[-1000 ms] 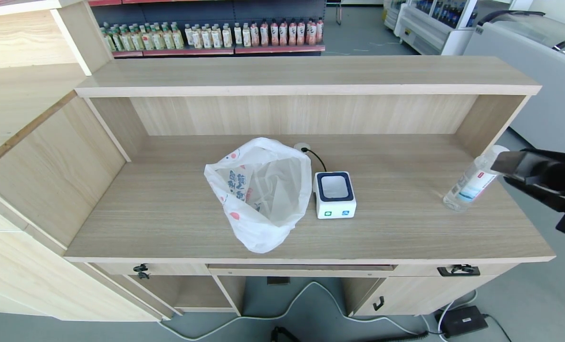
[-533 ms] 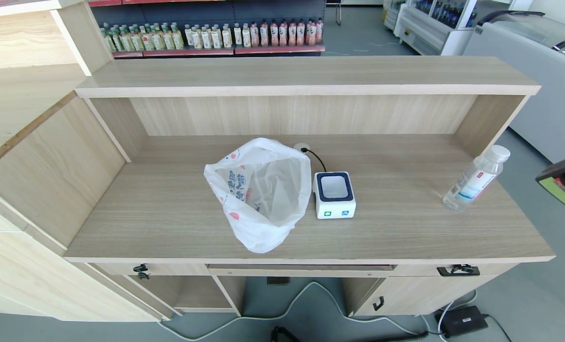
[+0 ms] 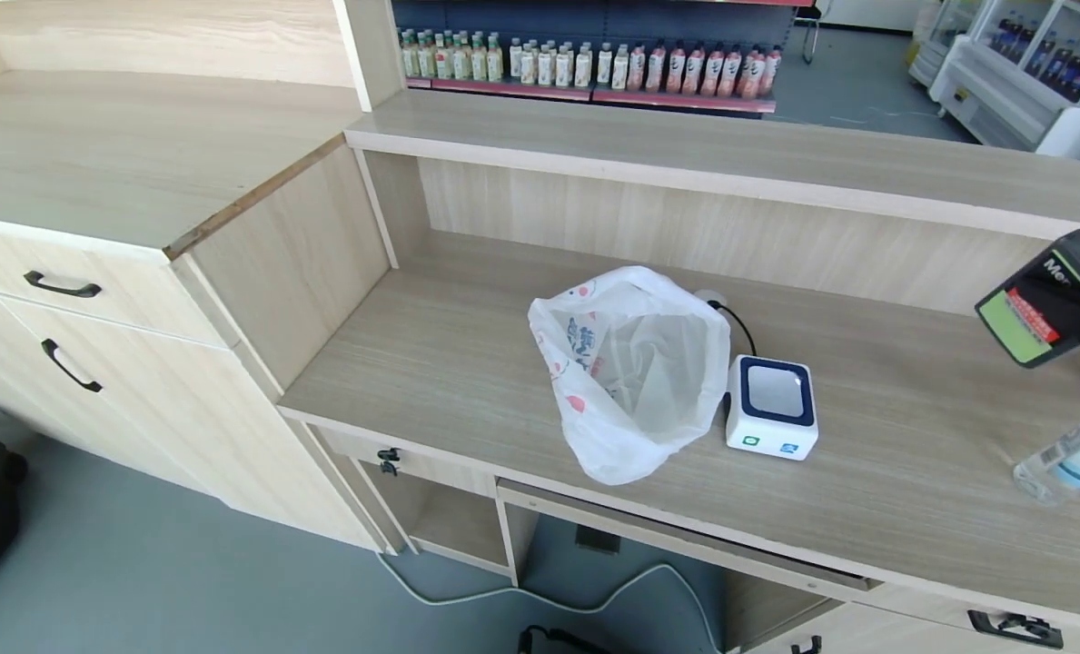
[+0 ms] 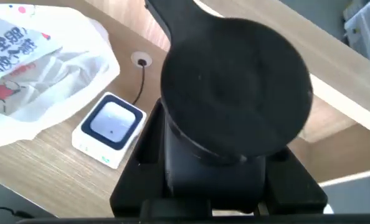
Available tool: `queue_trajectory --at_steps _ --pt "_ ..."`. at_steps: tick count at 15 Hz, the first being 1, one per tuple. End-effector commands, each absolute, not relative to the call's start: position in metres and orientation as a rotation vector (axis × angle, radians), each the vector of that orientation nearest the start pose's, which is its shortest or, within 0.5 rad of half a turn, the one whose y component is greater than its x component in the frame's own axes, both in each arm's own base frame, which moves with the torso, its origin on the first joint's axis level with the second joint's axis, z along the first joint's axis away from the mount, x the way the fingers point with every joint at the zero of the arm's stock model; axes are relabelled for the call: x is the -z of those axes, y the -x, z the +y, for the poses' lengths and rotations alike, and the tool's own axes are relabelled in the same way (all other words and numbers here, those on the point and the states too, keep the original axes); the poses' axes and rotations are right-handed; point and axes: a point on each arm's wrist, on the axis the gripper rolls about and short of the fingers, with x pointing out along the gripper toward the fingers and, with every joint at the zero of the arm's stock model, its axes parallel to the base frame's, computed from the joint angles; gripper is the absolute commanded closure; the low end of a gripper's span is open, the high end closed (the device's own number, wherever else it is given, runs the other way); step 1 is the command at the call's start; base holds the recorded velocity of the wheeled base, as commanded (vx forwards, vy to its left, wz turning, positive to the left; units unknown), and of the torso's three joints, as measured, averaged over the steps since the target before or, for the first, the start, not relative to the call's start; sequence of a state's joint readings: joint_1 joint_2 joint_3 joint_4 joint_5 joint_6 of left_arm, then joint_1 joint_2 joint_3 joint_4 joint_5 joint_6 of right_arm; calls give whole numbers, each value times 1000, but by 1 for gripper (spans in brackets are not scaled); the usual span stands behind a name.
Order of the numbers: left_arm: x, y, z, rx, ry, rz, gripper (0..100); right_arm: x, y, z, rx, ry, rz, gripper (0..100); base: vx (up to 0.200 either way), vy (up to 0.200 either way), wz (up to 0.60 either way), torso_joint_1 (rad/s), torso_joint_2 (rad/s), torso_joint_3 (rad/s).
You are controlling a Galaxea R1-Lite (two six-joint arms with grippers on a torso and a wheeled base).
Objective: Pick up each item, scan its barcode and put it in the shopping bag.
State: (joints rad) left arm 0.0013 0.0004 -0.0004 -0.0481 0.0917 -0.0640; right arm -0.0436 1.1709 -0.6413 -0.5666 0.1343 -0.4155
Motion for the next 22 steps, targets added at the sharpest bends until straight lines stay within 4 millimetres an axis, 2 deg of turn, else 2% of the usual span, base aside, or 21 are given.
queue_trajectory --at_steps 1,3,4,6,10,14,22 --pt "-81 23 2 -92 67 -52 0 -236 -216 1 -121 282 71 100 0 0 0 0 0 0" --pt "-81 23 2 -92 67 -52 0 -214 -247 1 -143 5 185 100 0 0 0 0 0 0" --pt "-81 23 2 -92 67 -52 0 -208 -257 1 -147 -105 216 100 0 0 0 0 0 0" --pt "-81 23 2 -92 67 -52 0 -195 -289 2 -131 -314 277 100 0 0 0 0 0 0" --pt "-81 23 2 -92 67 -54 0 -181 -317 8 -169 -343 311 100 0 0 0 0 0 0" --pt "-81 23 2 -92 67 -52 0 -170 -334 11 -200 -342 340 100 0 0 0 0 0 0" --pt "-81 23 2 -92 67 -52 0 -158 -350 18 -233 -302 365 100 0 0 0 0 0 0"
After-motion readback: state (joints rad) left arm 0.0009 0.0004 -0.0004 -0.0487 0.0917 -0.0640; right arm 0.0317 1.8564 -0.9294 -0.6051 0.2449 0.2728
